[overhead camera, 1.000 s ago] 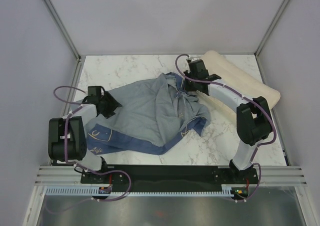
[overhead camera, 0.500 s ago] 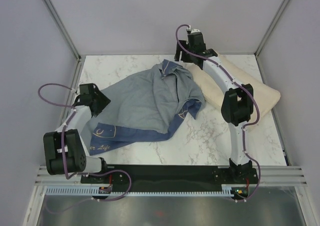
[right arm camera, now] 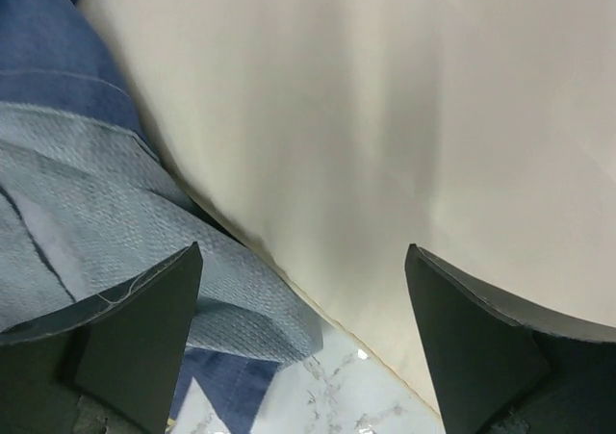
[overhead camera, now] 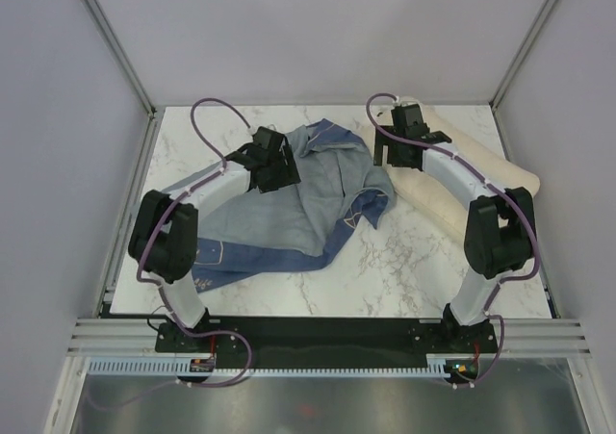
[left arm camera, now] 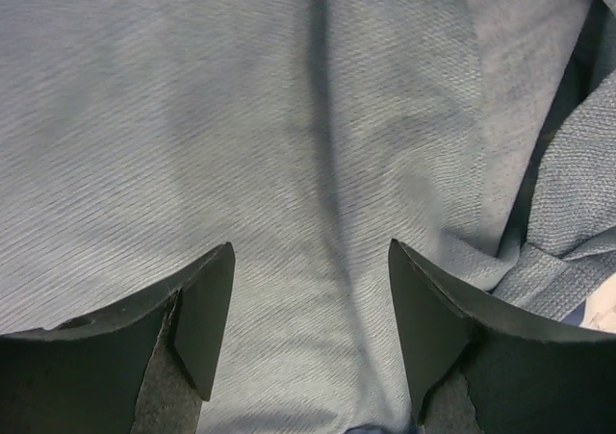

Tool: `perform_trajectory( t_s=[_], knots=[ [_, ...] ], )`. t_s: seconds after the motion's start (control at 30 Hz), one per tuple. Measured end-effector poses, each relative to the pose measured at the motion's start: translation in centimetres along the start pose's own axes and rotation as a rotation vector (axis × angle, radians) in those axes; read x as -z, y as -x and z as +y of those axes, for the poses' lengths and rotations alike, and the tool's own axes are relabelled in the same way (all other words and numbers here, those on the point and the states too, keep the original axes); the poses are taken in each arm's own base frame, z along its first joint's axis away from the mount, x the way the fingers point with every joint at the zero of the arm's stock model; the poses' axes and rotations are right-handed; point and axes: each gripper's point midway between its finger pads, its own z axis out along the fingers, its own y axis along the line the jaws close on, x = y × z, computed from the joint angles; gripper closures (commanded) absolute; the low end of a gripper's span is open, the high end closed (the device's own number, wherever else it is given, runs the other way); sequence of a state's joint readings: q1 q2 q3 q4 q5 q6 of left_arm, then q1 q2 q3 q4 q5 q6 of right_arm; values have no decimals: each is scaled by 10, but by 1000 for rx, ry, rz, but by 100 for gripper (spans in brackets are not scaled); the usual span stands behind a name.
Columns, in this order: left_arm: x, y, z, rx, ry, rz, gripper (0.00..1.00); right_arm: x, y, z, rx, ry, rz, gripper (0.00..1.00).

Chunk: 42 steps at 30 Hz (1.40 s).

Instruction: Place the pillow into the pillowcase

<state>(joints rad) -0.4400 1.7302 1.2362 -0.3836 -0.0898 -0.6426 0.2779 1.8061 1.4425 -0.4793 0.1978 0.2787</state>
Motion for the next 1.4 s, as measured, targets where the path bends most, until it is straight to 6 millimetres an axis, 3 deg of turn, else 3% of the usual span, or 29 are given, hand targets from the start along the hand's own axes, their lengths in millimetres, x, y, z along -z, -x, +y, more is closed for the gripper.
perform_trajectory(
  t_s=[0.13, 0.23, 0.27, 0.3, 0.37, 0.4, 0.47, 0.67, 0.77, 0.83, 0.87, 0.9, 0.93, 1.07, 1.2, 1.4],
  knots=[
    [-31, -11, -23, -20, -35, 86, 30, 1, -21, -10, 42, -63, 25, 5],
    [-51, -14, -36, -25, -51, 133, 43, -9, -29, -12, 70, -114, 39, 10],
    [-56, -14, -42, -25, -61, 144, 57, -14, -33, -13, 80, -133, 46, 14],
    [-61, -13, -49, -24, -75, 153, 63, -21, -38, -15, 91, -159, 57, 40],
    [-68, -13, -60, -33, -101, 167, 78, -31, -46, -22, 107, -215, 74, 73],
    [-69, -14, -63, -38, -110, 172, 84, -34, -48, -26, 96, -235, 77, 100],
    [-70, -19, -66, -43, -122, 193, 97, -34, -45, -35, 57, -258, 67, 100],
    [-69, -31, -65, -64, -139, 243, 98, -12, -29, -85, -151, -268, -11, 100],
    [-67, -45, -49, -82, -115, 269, 98, 8, -23, -94, -199, -246, -46, 100],
    [-60, -56, -32, -88, -90, 293, 98, 19, -17, -92, -208, -226, -70, 91],
    [-56, -61, -23, -90, -77, 306, 98, 24, -14, -91, -211, -216, -79, 37],
    [-50, -64, -14, -92, -65, 314, 98, 27, -13, -90, -219, -206, -85, 15],
    [-45, -65, -5, -94, -57, 316, 98, 29, -13, -89, -217, -199, -87, 4],
    [-23, -60, 19, -103, -44, 296, 98, 32, -13, -94, -215, -198, -94, 2],
    [-7, -54, 28, -118, -53, 268, 98, 31, -17, -95, -215, -185, -80, 2],
    [-1, -53, 27, -137, -67, 258, 98, 18, -22, -64, -136, -99, -46, 2]
  ],
)
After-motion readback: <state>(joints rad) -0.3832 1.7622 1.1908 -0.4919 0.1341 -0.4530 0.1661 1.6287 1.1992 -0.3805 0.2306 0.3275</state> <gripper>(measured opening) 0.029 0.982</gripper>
